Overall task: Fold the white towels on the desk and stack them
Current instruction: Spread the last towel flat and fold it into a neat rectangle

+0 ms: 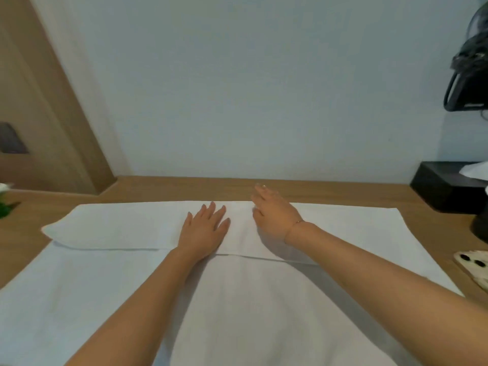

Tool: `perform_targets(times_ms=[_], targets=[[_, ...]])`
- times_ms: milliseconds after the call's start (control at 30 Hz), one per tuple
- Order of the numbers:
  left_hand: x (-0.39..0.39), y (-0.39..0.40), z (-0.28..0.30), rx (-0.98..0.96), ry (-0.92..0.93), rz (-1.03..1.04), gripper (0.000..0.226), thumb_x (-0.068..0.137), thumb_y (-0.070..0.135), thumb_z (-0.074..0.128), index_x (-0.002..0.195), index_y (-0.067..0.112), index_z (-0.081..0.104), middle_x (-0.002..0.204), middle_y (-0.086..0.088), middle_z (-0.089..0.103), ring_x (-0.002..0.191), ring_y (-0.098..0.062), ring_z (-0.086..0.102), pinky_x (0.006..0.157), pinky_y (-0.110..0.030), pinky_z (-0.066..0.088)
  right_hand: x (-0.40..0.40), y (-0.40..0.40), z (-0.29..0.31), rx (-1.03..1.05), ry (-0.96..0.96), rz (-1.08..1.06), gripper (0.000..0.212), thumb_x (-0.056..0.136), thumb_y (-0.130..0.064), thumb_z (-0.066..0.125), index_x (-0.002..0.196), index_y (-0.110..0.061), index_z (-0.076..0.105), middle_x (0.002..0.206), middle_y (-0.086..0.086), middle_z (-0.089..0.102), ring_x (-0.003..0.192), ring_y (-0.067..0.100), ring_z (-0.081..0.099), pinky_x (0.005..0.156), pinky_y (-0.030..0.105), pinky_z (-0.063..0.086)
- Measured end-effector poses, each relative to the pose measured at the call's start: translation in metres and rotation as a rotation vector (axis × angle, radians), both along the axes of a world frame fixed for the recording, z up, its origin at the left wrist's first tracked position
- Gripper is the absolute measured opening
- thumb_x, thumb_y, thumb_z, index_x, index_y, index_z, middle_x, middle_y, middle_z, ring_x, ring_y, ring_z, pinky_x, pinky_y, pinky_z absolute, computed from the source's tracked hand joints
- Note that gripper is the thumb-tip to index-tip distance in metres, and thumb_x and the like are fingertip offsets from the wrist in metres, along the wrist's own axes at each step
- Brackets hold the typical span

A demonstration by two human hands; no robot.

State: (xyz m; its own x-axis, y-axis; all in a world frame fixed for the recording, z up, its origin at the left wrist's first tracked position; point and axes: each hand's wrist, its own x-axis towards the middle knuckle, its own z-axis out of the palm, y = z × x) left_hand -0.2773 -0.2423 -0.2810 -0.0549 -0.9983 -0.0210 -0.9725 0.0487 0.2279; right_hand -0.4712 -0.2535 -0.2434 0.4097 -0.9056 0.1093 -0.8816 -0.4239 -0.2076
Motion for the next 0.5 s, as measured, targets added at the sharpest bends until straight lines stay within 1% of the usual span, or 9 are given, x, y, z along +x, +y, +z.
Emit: perform_targets(times_ms=[67,167,267,367,433,500], targets=[[0.016,0.000,-0.008,-0.007,-0.015,0.013,0.054,0.104,0.049,0.016,0.156,0.035,0.013,0.165,0.006,0.002,0.152,-0.015,-0.003,0.121,-0.045,-0.004,0.037,-0.004,-0.014,0.080,0.001,0.008,0.054,0.105,-0.032,0.022,0.153,-0.007,0.018,0.163,0.010,0.002,0.150,0.021,0.000,0.121,0.036,0.002],[0.047,-0.004,-0.011,-0.013,-0.051,0.082,0.056,0.102,0.054,0.012,0.155,0.037,0.009,0.165,0.007,0.000,0.152,-0.015,-0.005,0.121,-0.044,-0.006,0.059,-0.003,-0.040,0.100,0.096,-0.038,0.062,0.103,-0.045,0.012,0.155,-0.011,0.003,0.163,0.006,-0.004,0.150,0.017,-0.007,0.121,0.038,-0.003],[0.098,-0.006,-0.009,-0.014,-0.095,0.202,0.061,0.100,0.059,0.011,0.156,0.037,0.009,0.165,0.006,0.000,0.152,-0.017,-0.004,0.121,-0.045,-0.005,0.057,-0.004,-0.046,0.078,0.103,-0.043,0.065,0.102,-0.048,0.012,0.155,-0.011,0.001,0.163,0.005,-0.004,0.150,0.016,-0.006,0.121,0.036,-0.003],[0.145,-0.007,-0.007,0.013,-0.098,0.288,0.063,0.098,0.062,0.010,0.156,0.038,0.007,0.165,0.005,-0.001,0.152,-0.018,-0.005,0.121,-0.048,-0.005,0.061,-0.006,-0.044,0.096,0.130,-0.068,0.065,0.102,-0.046,0.012,0.155,-0.010,0.002,0.163,0.005,-0.005,0.150,0.016,-0.005,0.122,0.037,-0.002],[0.154,-0.008,-0.009,0.025,-0.111,0.288,0.065,0.096,0.066,0.008,0.155,0.039,0.005,0.165,0.005,-0.003,0.152,-0.019,-0.006,0.121,-0.049,-0.005,0.079,-0.012,-0.038,0.040,0.205,-0.087,0.062,0.103,-0.041,0.011,0.154,-0.007,0.006,0.163,0.005,-0.003,0.150,0.018,-0.005,0.122,0.040,0.001],[0.153,-0.009,-0.011,0.015,-0.112,0.281,0.066,0.095,0.069,0.008,0.155,0.042,0.006,0.165,0.005,-0.002,0.152,-0.019,-0.005,0.121,-0.049,-0.004,0.113,-0.020,-0.030,-0.037,0.236,-0.036,0.058,0.103,-0.036,0.010,0.154,-0.006,0.010,0.163,0.004,-0.003,0.150,0.018,-0.005,0.121,0.041,0.000]])
